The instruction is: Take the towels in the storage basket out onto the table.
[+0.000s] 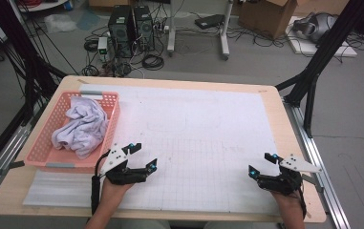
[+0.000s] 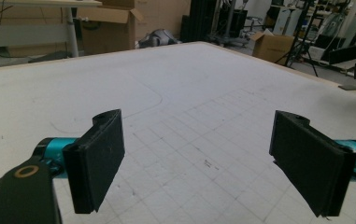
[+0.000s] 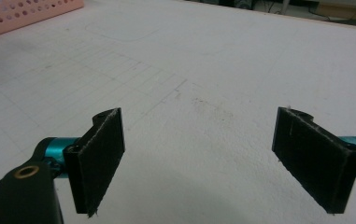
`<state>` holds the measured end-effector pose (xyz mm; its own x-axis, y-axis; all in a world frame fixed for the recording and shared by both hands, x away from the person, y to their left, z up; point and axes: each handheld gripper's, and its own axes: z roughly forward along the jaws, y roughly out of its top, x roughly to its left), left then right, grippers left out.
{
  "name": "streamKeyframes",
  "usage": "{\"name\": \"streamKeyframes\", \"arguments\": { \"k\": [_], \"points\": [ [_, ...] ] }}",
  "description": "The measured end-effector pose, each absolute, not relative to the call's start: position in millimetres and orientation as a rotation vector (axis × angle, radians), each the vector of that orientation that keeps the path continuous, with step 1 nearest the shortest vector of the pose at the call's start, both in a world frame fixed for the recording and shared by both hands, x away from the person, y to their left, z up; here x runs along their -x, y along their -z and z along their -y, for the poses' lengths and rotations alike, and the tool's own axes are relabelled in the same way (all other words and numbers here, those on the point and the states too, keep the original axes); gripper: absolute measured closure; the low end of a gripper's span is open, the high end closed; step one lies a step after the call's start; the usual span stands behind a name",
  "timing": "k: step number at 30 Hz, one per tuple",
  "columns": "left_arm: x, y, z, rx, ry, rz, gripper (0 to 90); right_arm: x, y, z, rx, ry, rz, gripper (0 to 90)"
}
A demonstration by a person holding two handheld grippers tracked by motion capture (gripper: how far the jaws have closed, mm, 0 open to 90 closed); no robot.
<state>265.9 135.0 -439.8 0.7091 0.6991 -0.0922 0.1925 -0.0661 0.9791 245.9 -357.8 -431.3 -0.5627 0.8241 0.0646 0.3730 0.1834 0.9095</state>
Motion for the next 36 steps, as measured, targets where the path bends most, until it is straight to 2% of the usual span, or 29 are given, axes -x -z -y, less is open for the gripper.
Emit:
{"name": "streamKeyframes", "arguments": {
  "k": [11, 24, 36],
  "points": [
    [-264, 427, -135, -1.606, -0.441, -0.71, 17.0, -245, 429, 357, -1.096, -1.346, -2.018, 16.0],
    [-256, 400, -137, -1.608, -0.456, -0.698, 17.3, -245, 425, 352, -1.076, -1.346, -2.032, 15.9],
    [-266, 350, -168, -1.569, -0.514, -0.708, 17.1, -242, 425, 352, -1.076, -1.34, -2.041, 15.9]
  ]
}}
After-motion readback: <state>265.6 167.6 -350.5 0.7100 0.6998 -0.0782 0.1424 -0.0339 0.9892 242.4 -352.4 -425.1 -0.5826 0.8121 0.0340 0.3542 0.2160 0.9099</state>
